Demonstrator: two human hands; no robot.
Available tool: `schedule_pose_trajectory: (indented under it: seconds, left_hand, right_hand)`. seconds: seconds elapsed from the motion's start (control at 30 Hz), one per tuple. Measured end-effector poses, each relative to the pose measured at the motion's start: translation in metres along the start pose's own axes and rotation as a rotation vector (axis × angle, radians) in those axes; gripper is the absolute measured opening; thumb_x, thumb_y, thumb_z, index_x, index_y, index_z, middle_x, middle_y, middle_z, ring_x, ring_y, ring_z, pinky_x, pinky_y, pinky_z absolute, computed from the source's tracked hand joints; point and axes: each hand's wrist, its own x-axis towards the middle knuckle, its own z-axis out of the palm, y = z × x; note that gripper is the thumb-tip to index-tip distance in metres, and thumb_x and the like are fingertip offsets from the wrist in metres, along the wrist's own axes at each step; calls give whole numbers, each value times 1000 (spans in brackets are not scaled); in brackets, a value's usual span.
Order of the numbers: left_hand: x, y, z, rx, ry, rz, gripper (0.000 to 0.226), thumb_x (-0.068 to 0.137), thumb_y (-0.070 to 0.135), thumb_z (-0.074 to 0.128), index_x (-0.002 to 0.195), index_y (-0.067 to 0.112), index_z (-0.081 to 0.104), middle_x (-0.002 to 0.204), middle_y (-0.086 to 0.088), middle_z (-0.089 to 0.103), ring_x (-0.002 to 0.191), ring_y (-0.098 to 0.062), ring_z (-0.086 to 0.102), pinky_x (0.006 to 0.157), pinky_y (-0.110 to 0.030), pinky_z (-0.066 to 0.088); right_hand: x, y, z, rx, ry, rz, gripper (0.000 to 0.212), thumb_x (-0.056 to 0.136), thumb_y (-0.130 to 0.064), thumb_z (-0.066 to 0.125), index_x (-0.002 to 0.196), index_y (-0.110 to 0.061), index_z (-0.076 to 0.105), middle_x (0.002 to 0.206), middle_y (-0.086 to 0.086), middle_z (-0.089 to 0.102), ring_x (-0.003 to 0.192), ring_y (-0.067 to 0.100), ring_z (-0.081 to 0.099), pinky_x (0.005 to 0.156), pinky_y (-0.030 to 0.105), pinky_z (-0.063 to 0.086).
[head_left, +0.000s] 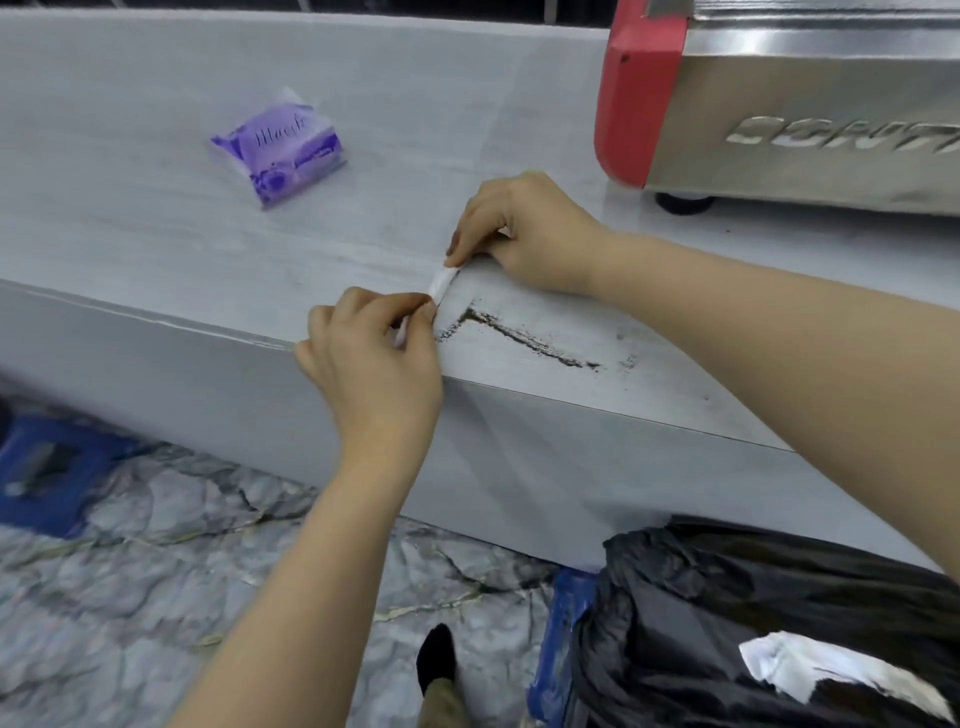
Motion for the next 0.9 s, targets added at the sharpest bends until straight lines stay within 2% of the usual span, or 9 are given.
schedule_pose_trajectory:
  seconds: [0.1,0.23,0.47,0.7,0.9]
  left_hand:
    - [-21,21,8,-40,-12,16,11,89,31,66,93,31,76,93,11,65,93,-18,49,74,-27,17]
    - [-51,50,17,-91,-58,40,11,91,31,65,95,31,76,91,14,63,93,-13,46,76,-25,16]
    - [-106,107,36,-141,-149,127,11,91,31,66,95,31,76,90,15,63,93,-14,47,77,-27,18]
    - [-158,160,49,-214,-256,225,9,91,30,67,94,32,76,87,14,63,93,-15,48,77,-27,18]
    - [-189,189,52,-275,-333,319,8,90,28,70,91,31,76,84,15,63,92,-14,48,78,-27,17]
  right_hand:
    - [-27,5,-14,-31,17,-1,30,76,8,62,84,-15,79,86,-1,75,85,11,66,79,10,44]
    - [-69,7,-38,-46,40,4,27,78,7,63,84,-14,79,86,0,75,85,13,67,79,23,52]
    - [-160,10,-84,-109,91,120,28,80,7,61,86,-13,79,89,0,75,87,10,66,80,30,52]
    - [-263,3,-129,-207,162,220,31,79,13,62,88,-12,78,91,4,74,86,19,66,79,26,51]
    - [-344,-28,-152,-270,205,335,32,81,11,56,92,-9,77,94,5,73,87,21,64,80,34,51]
